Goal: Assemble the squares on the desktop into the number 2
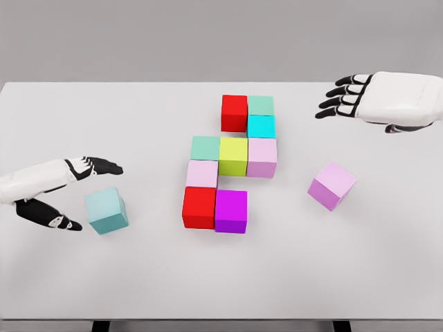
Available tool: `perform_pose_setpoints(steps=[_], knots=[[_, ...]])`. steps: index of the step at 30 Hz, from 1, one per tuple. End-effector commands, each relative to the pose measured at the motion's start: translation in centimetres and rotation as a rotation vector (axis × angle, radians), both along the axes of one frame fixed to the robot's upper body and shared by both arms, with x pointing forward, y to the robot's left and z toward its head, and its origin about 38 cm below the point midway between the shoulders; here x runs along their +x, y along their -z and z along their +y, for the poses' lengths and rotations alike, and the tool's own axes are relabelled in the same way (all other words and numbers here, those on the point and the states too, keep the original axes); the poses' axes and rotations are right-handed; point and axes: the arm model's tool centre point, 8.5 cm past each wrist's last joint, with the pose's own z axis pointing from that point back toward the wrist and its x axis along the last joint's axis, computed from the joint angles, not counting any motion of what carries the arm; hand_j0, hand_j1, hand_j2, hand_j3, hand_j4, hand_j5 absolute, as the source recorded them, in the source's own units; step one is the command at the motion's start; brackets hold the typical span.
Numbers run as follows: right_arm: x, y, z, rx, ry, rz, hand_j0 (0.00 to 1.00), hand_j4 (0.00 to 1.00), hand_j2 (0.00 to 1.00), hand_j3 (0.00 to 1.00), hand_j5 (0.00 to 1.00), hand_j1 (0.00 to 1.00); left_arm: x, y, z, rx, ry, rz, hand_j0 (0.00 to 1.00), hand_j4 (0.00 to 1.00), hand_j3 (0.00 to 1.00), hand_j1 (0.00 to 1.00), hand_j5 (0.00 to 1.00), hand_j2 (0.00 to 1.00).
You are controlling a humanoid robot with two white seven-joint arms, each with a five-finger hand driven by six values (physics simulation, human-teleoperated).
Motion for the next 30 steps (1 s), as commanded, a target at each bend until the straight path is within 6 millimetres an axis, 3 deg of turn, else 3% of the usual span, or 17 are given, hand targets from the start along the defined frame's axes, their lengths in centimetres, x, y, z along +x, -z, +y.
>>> perform_pose_setpoints(steps=[1, 4, 10, 14, 22, 30], knots=[[0.0, 0.0, 0.0, 0.003, 0.001, 0.002, 1.0, 1.0, 1.0, 1.0, 1.0, 1.0, -0.1, 0.0, 0.0, -0.006, -0.001, 0.005, 1.0, 1.0, 1.0, 1.0, 1.0, 1.0], [-0.1, 0.3, 0.0, 0.002, -0.001, 0.014, 1.0, 1.0, 1.0, 1.0, 1.0, 1.0, -0.4, 0.5, -0.2, -0.008, 0.002, 0.019, 1.0, 1.0, 1.0, 1.0, 1.0, 1.0], [-0.6, 3.3, -0.1, -0.044, -0.003, 0.103, 1.0, 1.0, 1.0, 1.0, 1.0, 1.0, -0.9, 1.7, -1.2, -0.06, 0.009, 0.039, 1.0, 1.0, 1.0, 1.0, 1.0, 1.0], [-0.6, 4.1, -0.3, -0.048, 0.002, 0.128, 1.0, 1.0, 1.0, 1.0, 1.0, 1.0, -0.9, 1.9, -1.6, -0.098, 0.005, 0.047, 1.0, 1.0, 1.0, 1.0, 1.0, 1.0], [-1.4, 7.9, 0.7, -0.058, -0.028, 0.228, 1.0, 1.0, 1.0, 1.0, 1.0, 1.0, -0.7, 2.4, -0.8, -0.117, -0.029, 0.068, 1.0, 1.0, 1.0, 1.0, 1.0, 1.0], [-1.5, 8.3, 1.0, -0.051, -0.036, 0.239, 1.0, 1.0, 1.0, 1.0, 1.0, 1.0, -0.6, 3.2, -0.2, -0.108, -0.053, 0.086, 1.0, 1.0, 1.0, 1.0, 1.0, 1.0]])
